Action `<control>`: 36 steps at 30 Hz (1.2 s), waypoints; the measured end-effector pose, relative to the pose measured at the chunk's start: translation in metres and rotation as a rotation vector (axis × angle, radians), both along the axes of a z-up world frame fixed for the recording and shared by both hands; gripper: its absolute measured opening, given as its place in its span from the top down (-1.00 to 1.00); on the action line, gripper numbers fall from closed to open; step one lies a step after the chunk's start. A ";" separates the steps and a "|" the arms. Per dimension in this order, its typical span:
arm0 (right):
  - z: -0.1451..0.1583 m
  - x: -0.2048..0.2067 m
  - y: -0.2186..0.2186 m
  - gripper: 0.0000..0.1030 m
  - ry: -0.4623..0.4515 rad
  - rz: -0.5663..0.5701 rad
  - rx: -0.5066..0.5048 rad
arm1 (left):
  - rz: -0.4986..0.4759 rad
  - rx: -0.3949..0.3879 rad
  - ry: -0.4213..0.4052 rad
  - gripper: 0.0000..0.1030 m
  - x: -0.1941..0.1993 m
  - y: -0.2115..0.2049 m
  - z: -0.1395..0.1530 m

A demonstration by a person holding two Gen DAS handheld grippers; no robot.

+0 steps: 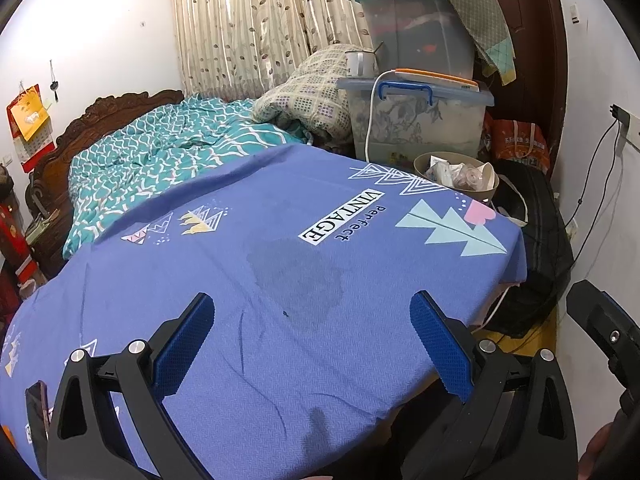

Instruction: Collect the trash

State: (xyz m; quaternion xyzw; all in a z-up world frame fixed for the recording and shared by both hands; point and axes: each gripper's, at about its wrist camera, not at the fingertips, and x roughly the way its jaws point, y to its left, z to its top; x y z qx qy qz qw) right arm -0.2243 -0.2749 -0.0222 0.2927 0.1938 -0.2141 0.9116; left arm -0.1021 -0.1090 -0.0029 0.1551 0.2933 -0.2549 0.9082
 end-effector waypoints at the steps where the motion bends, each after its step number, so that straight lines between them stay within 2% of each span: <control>1: 0.000 0.000 0.000 -0.91 0.000 0.000 0.000 | -0.001 -0.002 0.001 -0.83 0.000 0.000 0.000; 36: -0.005 0.000 0.003 -0.91 -0.004 -0.002 0.000 | -0.013 -0.002 0.026 -0.83 -0.001 0.000 -0.003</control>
